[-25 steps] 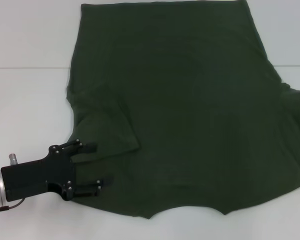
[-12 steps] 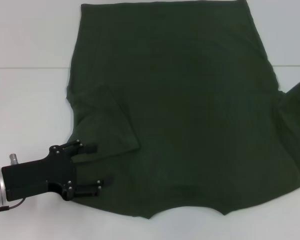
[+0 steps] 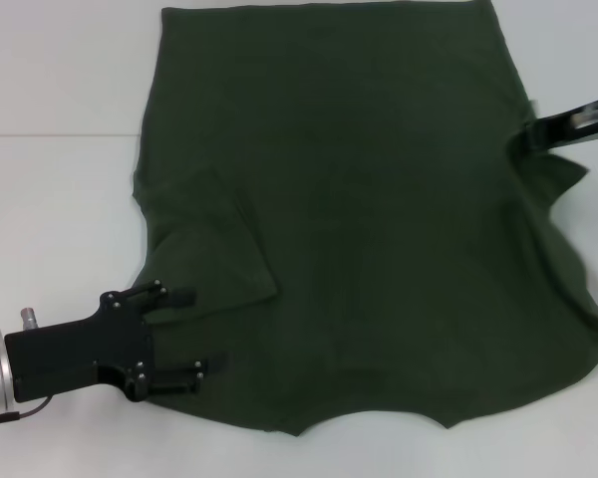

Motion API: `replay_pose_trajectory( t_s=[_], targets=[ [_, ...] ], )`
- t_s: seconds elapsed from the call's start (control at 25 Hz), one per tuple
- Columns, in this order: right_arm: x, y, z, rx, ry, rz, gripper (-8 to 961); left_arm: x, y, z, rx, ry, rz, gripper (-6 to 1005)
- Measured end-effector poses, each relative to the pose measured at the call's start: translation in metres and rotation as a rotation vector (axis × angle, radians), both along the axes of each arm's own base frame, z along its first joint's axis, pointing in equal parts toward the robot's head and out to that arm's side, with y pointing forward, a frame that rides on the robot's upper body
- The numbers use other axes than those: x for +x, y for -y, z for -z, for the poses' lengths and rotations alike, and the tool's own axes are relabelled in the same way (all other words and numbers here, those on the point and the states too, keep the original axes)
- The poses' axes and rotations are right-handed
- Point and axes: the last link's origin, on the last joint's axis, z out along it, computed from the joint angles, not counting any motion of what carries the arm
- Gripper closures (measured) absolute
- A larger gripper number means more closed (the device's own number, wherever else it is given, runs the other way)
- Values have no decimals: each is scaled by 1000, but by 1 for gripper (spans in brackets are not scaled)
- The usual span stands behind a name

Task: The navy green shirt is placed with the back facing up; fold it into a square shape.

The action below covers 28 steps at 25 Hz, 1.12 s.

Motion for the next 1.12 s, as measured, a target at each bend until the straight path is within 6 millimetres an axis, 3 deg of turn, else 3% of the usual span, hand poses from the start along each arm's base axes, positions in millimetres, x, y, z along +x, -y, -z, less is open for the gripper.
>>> replay_pose_trajectory(
  t_s=[0.28,0.56,0.72,0.96,1.12],
  targets=[
    [-13,3,27,-81,40,-27,819,0,1,0,-2,-1,-1,95],
    [-10,7,29,-92,5,-16,801,-2,2,1,-4,-1,-5,95],
    [-3,12,23,-96,-43,8,608,-2,2,0,-2,0,-9,95],
    [46,30,2,-82,-112,176,320,-2,1,0,-13,14,-34,95],
    [69,42,-8,-68,-145,251,251,-1,1,0,-13,14,-34,94]
  ],
)
